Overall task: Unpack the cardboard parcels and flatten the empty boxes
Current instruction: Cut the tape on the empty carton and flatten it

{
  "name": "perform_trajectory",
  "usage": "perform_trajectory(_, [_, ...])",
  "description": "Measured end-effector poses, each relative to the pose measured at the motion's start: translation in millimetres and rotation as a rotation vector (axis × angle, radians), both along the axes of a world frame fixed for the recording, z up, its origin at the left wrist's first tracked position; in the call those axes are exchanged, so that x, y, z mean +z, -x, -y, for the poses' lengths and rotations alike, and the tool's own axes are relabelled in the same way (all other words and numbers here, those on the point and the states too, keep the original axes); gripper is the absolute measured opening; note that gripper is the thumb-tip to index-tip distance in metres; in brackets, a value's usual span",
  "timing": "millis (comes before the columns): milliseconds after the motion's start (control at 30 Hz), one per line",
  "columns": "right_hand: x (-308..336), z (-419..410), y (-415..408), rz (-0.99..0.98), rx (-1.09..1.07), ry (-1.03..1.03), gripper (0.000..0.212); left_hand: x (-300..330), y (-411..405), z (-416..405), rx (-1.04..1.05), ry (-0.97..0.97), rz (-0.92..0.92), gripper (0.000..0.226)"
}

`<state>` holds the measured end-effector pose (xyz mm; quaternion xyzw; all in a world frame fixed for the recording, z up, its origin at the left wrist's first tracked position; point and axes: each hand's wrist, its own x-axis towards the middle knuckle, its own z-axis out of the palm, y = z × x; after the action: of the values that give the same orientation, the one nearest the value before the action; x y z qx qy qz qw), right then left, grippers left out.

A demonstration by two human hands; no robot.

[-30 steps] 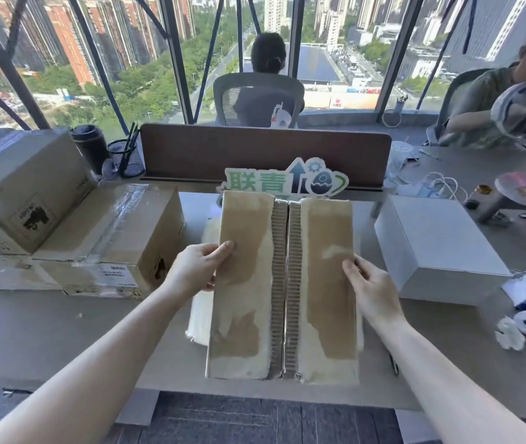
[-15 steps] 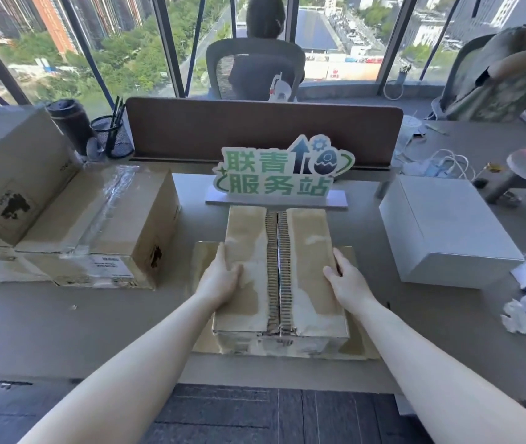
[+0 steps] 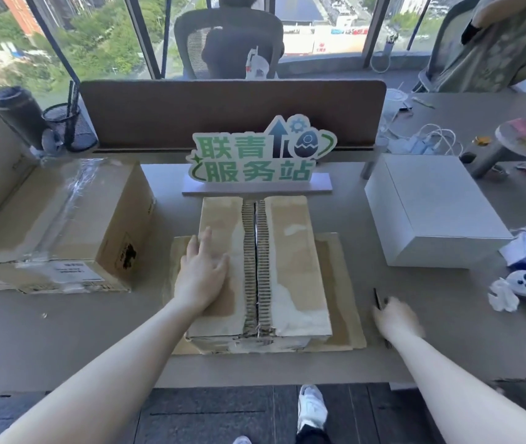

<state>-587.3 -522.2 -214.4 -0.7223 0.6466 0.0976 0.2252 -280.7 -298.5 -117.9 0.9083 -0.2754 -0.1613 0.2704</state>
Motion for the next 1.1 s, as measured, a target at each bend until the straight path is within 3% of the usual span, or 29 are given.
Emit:
perform_trajectory(233, [-23, 28, -1, -0.106, 0.13, -0.044, 0.026, 4, -1, 30, 0.025, -0.183, 0.129, 0.062])
perform_trajectory(400, [30, 60, -51, 0.439, 0.082, 0.034, 0.009, 1, -7, 39, 0.061, -0.25, 0.145, 0.059])
perform_trajectory(567, [110, 77, -148, 0.704, 0.409, 0.032, 0.024, 10, -24, 54, 0.049, -0.278, 0.199, 0.061])
perform_trajectory(767, [142, 70, -247, 0.553, 0.89, 0.109, 0.025, 16, -67, 90, -0.109, -0.272, 0.229, 0.053])
perform_trajectory(933, [140, 78, -300, 0.294, 1.033, 0.13, 0.027, 4, -99, 105, -0.199, -0.161, 0.171, 0.037])
perform_trajectory(1100, [134, 92, -328, 0.239, 1.081, -0.079, 0.025, -8, -104, 106, -0.185, -0.048, 0.139, 0.026])
